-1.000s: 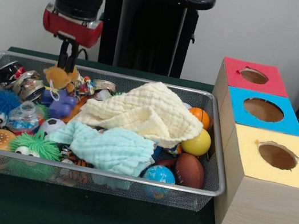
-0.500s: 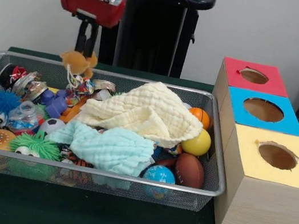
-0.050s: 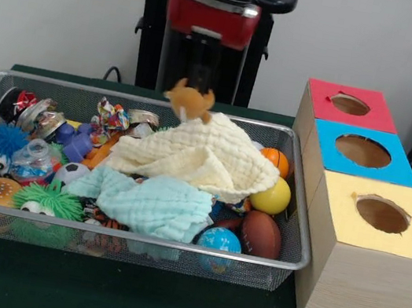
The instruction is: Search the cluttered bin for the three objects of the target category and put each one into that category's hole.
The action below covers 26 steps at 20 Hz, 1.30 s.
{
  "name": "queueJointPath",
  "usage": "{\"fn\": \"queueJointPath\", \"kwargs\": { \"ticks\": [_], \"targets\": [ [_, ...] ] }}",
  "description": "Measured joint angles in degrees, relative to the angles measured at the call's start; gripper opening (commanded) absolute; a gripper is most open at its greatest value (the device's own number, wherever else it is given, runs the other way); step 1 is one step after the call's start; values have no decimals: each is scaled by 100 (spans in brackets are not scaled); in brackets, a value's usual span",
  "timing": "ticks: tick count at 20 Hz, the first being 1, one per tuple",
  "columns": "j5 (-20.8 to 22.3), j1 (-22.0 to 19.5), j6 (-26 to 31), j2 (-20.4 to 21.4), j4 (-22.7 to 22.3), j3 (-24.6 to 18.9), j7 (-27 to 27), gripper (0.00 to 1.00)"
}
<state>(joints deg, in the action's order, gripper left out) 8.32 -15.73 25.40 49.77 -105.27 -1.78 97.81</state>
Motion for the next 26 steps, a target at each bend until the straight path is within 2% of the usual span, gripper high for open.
{"fn": "queueJointPath", "kwargs": {
  "ticks": [2,4,8,10,13,19,26],
  "targets": [
    [-115,258,27,-12,7,42,14,0],
    [-329,728,151,-53,51,160,94,0],
    [-662,1391,401,-129,143,375,412,0],
    [-762,1578,484,-158,177,440,549,0],
    [-1006,2123,721,-257,319,654,1077,0],
    [-1167,2560,922,-415,579,891,1703,0],
    [-1185,2667,1110,-514,824,1122,1962,0]
  ]
}}
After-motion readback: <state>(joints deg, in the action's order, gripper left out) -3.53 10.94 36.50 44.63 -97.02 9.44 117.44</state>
